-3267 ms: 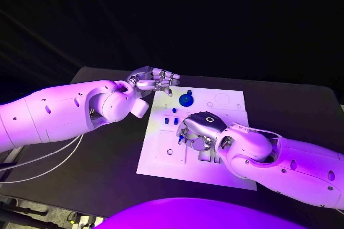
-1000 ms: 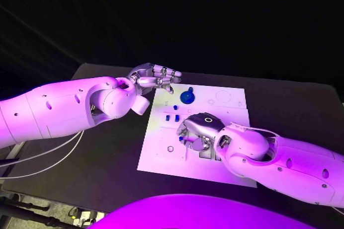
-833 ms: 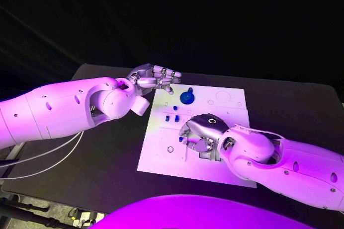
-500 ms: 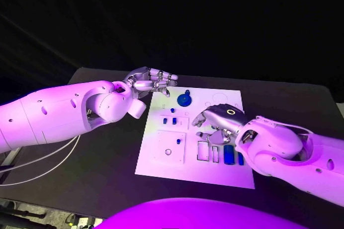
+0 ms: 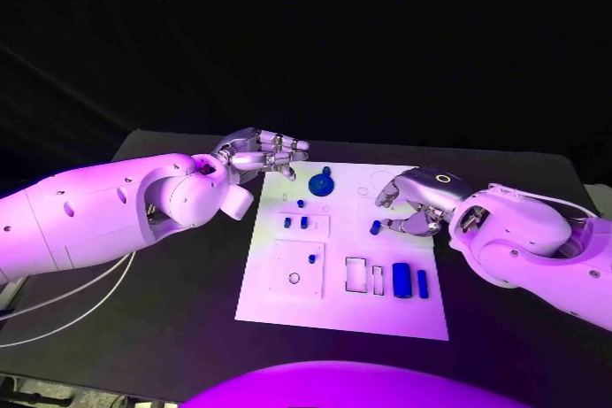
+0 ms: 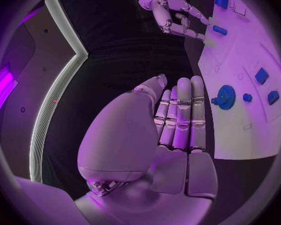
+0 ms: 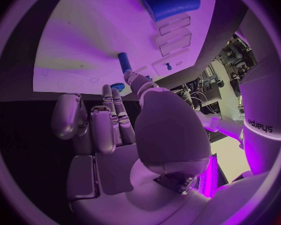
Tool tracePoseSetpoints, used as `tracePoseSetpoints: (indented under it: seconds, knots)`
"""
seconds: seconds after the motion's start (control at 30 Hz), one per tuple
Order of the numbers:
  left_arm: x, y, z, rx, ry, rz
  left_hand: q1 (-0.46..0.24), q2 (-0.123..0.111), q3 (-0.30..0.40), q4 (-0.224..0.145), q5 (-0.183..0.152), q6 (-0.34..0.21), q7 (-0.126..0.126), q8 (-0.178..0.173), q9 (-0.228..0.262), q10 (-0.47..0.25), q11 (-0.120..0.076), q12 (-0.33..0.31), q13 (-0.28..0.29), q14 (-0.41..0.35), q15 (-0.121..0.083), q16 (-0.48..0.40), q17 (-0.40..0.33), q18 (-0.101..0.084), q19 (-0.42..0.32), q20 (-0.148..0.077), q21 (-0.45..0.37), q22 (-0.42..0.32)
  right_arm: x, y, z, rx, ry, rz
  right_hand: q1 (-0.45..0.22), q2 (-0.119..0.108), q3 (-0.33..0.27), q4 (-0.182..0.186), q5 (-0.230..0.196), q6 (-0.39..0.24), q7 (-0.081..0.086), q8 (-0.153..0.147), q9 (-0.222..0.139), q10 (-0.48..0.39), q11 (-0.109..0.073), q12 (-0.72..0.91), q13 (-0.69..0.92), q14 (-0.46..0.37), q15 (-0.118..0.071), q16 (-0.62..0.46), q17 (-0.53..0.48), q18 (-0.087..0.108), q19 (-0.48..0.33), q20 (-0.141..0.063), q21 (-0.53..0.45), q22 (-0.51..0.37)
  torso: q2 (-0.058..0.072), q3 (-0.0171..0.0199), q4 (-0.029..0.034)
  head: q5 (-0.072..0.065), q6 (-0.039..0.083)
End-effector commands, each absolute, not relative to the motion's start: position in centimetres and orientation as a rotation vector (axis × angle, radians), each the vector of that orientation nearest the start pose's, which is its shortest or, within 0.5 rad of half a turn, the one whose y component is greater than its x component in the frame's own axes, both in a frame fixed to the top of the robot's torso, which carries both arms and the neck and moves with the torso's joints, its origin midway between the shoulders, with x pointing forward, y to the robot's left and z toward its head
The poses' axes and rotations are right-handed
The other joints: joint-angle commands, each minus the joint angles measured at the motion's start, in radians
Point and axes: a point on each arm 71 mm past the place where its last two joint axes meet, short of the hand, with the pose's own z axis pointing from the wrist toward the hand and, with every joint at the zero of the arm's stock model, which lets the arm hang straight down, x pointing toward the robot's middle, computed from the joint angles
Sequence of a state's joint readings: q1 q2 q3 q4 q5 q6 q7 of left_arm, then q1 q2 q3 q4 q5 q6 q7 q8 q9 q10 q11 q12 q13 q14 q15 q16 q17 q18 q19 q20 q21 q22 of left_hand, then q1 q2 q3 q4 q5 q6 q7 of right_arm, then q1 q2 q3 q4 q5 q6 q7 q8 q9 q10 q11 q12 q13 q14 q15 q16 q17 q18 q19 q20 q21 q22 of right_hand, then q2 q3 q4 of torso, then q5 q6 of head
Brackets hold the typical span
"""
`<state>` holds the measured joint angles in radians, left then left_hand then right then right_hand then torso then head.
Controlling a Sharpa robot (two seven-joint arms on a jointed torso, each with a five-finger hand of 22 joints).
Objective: Assemble the parts on the task board
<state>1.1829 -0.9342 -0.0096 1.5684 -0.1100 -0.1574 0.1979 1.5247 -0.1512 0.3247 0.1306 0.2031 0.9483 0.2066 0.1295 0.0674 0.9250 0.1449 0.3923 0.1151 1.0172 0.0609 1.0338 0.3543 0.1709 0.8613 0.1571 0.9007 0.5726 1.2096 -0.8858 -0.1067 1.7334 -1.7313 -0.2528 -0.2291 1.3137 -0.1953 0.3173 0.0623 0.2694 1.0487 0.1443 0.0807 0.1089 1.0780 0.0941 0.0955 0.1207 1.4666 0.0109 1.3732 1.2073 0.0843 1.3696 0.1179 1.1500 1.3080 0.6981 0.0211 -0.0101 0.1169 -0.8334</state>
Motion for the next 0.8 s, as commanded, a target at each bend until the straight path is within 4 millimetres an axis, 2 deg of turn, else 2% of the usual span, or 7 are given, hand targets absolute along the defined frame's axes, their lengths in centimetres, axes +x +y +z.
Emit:
tracePoseSetpoints:
  seconds: [0.03, 0.37, 0.8]
  knots:
    - [47.6, 22.8, -18.1, -1.072, 1.674, -1.539, -0.005, 0.005, -0.002, -0.006, 0.0, -0.007, 0.003, 0.005, 0.0, -0.009, -0.001, 0.007, 0.001, -0.004, 0.006, -0.006, -0.001, 0.012, -0.003, 0.001, -0.004, -0.001, 43.3, -16.0, -19.4, -0.495, 1.715, 0.564, 0.01, -0.002, -0.009, 0.0, 0.004, 0.0, -0.011, -0.005, -0.001, -0.009, 0.0, 0.006, -0.001, 0.032, 0.001, -0.004, 0.0, 0.006, -0.005, -0.002, -0.004, 0.049, 0.001, -0.0004, 0.0025, 0.0, -0.001]
    - [47.5, 22.9, -18.1, -1.073, 1.673, -1.537, -0.005, 0.005, -0.002, -0.006, 0.0, -0.007, 0.003, 0.005, 0.0, -0.009, -0.001, 0.007, 0.001, -0.004, 0.006, -0.006, -0.001, 0.012, -0.003, 0.001, -0.004, -0.001, 43.5, -15.8, -20.3, -0.526, 1.77, 0.553, 0.015, 0.006, -0.026, 0.001, 0.008, 0.005, -0.015, -0.004, -0.001, 0.0, -0.004, 0.023, 0.001, 0.035, -0.001, 0.004, 0.011, 0.004, 0.002, -0.004, 0.006, 0.055, 0.001, -0.0006, 0.0004, 0.004, -0.005]
    - [47.5, 22.9, -18.1, -1.073, 1.676, -1.537, -0.005, 0.005, -0.002, -0.007, 0.0, -0.007, 0.003, 0.005, 0.0, -0.009, -0.001, 0.007, 0.001, -0.004, 0.006, -0.006, -0.001, 0.013, -0.003, 0.001, -0.004, -0.001, 43.4, -14.6, -20.8, -0.533, 1.776, 0.593, 0.035, 0.041, -0.016, 0.003, 0.012, 0.027, -0.012, 0.003, 0.001, 0.051, -0.016, 0.058, 0.005, 0.038, -0.012, 0.01, 0.019, -0.005, 0.028, -0.012, 0.047, 0.079, 0.001, 0.0, 0.001, 0.005, -0.01]
